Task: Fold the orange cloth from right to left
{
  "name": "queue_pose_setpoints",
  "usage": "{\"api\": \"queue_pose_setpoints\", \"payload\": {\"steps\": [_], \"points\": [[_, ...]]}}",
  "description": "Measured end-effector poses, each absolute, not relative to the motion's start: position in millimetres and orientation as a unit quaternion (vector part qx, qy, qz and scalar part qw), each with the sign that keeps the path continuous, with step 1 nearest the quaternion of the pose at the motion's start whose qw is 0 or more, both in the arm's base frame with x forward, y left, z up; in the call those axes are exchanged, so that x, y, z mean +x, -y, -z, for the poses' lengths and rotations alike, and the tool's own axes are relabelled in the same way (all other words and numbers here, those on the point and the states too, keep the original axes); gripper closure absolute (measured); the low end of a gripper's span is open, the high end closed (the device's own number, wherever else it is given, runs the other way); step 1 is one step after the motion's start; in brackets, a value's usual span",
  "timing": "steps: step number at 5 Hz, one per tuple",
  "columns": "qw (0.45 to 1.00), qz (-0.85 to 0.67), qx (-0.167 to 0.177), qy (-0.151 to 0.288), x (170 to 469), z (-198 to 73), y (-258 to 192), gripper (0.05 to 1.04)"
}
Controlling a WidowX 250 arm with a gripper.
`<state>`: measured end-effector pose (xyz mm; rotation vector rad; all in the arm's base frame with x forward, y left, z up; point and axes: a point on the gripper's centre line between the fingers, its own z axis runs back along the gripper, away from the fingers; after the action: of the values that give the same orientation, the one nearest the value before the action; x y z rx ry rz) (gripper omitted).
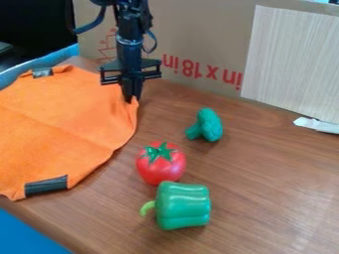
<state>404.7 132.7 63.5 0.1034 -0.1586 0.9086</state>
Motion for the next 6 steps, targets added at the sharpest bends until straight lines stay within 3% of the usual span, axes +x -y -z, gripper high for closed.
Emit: {"api": "queue_pose_setpoints", "payload": {"steps": [3, 5, 6], "points": [[0.895, -0.437, 0.009, 0.084, 373.0, -87.0, -170.0, 1.026], [0.887, -0.450, 0.017, 0.102, 349.9, -85.7, -196.8, 1.026], [0.873, -0.474, 0.041, 0.111, 338.7, -87.2, -217.0, 1.026]]}}
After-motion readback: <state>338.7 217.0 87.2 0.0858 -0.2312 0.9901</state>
